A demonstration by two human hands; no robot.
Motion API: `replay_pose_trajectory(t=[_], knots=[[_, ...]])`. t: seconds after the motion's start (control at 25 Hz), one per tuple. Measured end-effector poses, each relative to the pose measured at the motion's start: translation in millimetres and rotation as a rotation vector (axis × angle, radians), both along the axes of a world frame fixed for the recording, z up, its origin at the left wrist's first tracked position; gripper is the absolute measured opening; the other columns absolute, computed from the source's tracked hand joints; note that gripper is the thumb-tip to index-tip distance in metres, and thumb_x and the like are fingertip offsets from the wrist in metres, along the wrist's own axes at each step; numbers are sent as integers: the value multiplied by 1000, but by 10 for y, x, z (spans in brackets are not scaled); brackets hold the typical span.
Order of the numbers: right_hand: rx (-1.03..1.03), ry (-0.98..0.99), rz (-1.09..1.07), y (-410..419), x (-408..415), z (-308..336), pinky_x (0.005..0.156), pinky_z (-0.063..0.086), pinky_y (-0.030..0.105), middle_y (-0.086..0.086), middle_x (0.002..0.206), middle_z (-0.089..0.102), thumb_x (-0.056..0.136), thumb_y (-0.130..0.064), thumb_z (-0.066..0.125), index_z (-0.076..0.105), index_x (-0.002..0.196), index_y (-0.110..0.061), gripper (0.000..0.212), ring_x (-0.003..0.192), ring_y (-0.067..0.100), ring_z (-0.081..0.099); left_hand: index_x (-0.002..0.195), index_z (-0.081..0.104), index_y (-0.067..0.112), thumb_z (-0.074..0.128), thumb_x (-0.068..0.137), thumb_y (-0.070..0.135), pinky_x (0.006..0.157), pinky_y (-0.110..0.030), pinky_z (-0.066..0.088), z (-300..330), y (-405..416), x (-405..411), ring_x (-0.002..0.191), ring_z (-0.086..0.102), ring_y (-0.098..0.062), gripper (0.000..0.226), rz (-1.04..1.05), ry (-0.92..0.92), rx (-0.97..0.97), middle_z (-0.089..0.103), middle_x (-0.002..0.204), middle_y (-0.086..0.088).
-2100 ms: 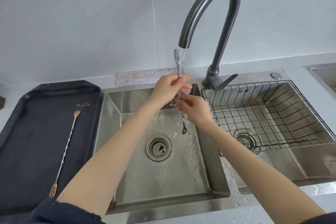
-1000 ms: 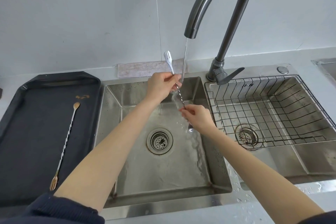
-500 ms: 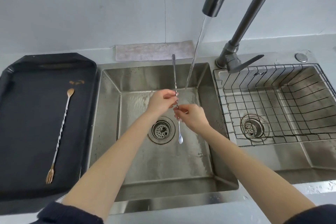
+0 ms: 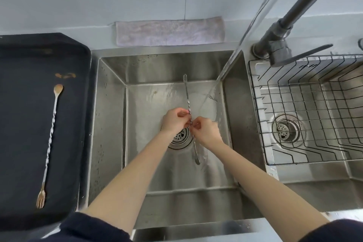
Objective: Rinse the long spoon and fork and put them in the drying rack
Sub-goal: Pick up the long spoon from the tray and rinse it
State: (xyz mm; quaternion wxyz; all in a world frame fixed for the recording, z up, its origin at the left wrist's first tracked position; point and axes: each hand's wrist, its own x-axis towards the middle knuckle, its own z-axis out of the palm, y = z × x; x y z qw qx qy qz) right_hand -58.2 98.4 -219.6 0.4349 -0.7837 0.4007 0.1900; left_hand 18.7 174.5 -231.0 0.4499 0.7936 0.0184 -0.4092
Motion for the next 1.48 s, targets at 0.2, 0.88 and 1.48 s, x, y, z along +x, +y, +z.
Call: replay_pose_trajectory(t=[0.2, 0.88, 1.48], knots=[[5, 103, 29, 4, -5, -264, 90, 52, 43, 20, 106, 67, 84, -18, 52, 64, 106, -13, 26, 102, 37, 61, 114, 60, -2, 54, 86, 0, 89, -42, 52, -233, 15, -44, 70, 58, -19, 29, -43, 96, 35, 65, 107, -24], [14, 131, 59, -11, 3, -363, 92, 50, 41, 20, 113, 66, 86, -7, 40, 61, 113, -9, 35, 106, 38, 58, 120, 59, 11, 50, 89, 13, 97, -33, 44, -355, 65, -143, 97, 61, -24, 33, -159, 241, 101, 65, 107, -13], [-101, 116, 328, 63, -88, 455, 106, 40, 44, 13, 134, 55, 89, -24, 48, 44, 134, -18, 46, 120, 32, 52, 136, 40, 14, 46, 91, 23, 107, -34, 36, 463, 503, 6, 130, 43, -29, 47, -613, -288, 378, 48, 142, -10]])
